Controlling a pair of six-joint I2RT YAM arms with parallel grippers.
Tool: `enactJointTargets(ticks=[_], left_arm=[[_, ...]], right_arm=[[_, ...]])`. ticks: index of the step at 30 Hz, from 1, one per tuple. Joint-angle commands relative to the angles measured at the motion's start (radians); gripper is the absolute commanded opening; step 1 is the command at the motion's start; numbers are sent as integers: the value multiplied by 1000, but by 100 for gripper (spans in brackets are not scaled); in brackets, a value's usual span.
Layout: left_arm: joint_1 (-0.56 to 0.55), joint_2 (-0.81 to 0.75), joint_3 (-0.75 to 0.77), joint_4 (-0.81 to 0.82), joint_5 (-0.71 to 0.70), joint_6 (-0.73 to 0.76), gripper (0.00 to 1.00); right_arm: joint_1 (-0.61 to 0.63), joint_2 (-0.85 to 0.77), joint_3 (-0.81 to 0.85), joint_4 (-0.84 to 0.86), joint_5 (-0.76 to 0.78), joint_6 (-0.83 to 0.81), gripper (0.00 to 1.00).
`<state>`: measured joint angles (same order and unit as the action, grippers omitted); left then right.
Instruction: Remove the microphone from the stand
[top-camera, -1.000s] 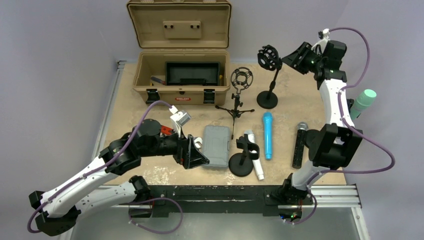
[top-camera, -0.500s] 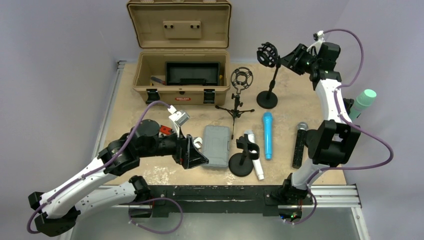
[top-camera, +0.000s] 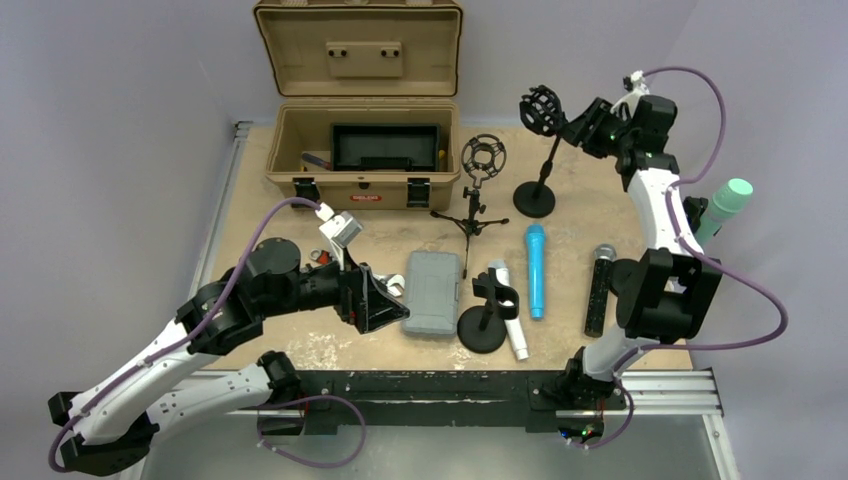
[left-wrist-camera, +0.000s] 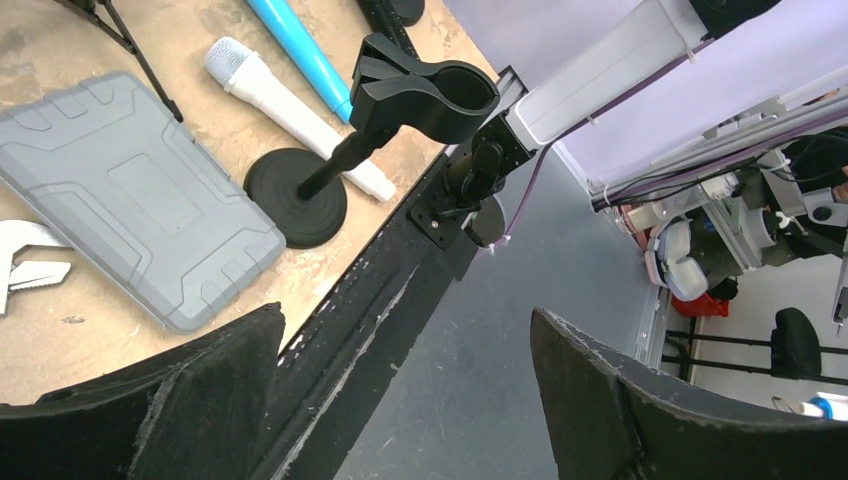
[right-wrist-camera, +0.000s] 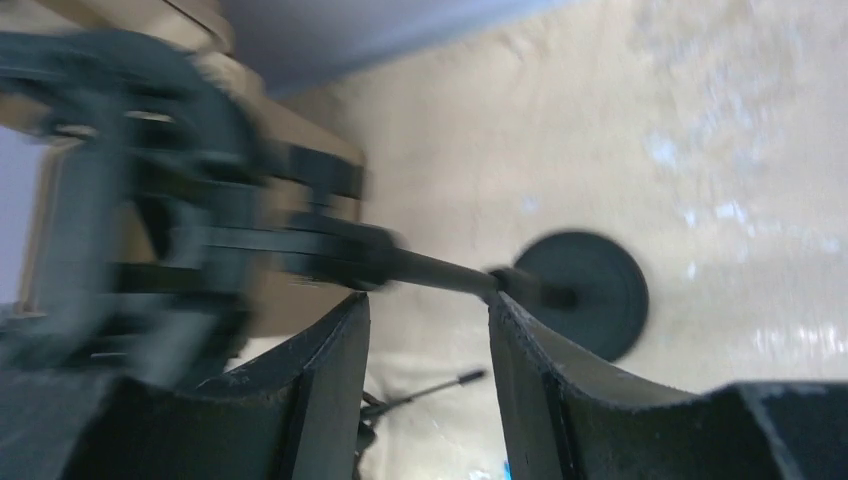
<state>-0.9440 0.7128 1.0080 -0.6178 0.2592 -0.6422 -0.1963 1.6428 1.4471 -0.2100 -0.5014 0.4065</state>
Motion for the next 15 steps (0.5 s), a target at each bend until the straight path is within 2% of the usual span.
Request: enactJointTargets(ticks=[1, 8, 15], left_arm=[[-4, -8, 27, 0, -17, 24, 90], [-4, -4, 16, 11, -1, 18, 90], [-4, -5, 17, 12, 2, 13, 90]], right_arm=[[-4, 7, -119, -74, 90, -60, 45], [-5, -37, -100, -82, 57, -51, 44], [-5, -70, 81, -90, 100, 51, 49]])
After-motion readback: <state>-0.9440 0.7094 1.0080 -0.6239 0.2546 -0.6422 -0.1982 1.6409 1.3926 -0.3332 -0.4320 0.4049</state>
